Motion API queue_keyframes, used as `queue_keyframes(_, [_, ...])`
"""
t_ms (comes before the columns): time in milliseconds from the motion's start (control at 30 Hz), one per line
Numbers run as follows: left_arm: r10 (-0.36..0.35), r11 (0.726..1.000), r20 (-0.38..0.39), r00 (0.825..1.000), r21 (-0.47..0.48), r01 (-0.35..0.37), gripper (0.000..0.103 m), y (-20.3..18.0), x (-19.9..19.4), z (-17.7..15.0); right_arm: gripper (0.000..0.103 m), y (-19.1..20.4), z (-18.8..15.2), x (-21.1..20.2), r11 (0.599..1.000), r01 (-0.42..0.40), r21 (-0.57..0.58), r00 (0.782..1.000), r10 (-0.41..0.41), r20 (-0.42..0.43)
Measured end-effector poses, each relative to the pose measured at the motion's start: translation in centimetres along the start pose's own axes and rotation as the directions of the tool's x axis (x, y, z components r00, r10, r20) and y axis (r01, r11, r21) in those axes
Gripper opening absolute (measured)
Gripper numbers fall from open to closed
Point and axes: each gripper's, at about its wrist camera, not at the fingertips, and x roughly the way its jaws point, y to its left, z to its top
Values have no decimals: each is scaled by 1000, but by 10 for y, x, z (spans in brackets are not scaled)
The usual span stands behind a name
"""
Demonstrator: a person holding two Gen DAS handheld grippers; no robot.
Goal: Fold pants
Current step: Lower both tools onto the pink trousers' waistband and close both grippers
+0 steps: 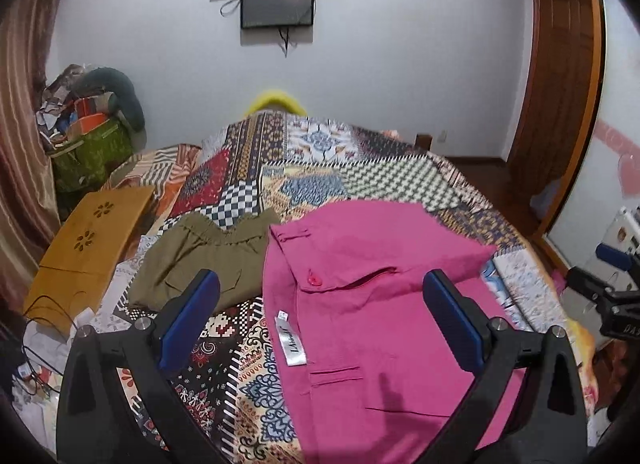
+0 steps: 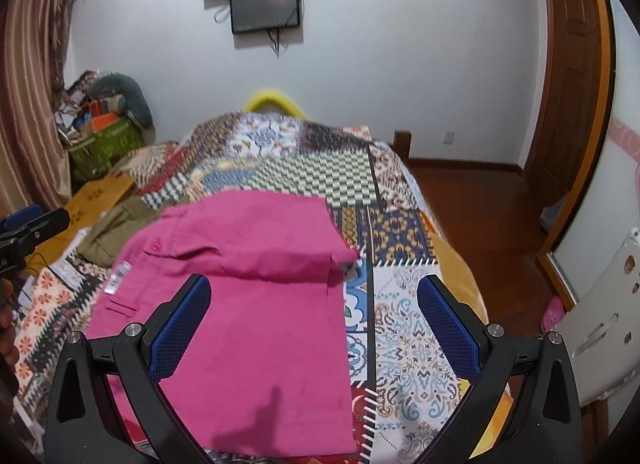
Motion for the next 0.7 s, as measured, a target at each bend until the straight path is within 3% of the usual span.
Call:
queue_keyframes(300, [-9, 1000, -148, 989, -7, 9, 101, 20, 56, -6, 103, -9, 1, 42, 1000, -2, -23, 997, 0, -82])
queue_keyframes(433, [-19, 1000, -236, 972, -19, 15, 88, 26, 83, -16, 103, -6, -3, 60, 999, -29, -33, 992, 24, -125])
queue_keyframes(700, [-69, 998, -296, 953, -26, 64, 67, 28, 112, -26, 100, -13, -7, 96, 997, -79, -10, 981, 76, -179])
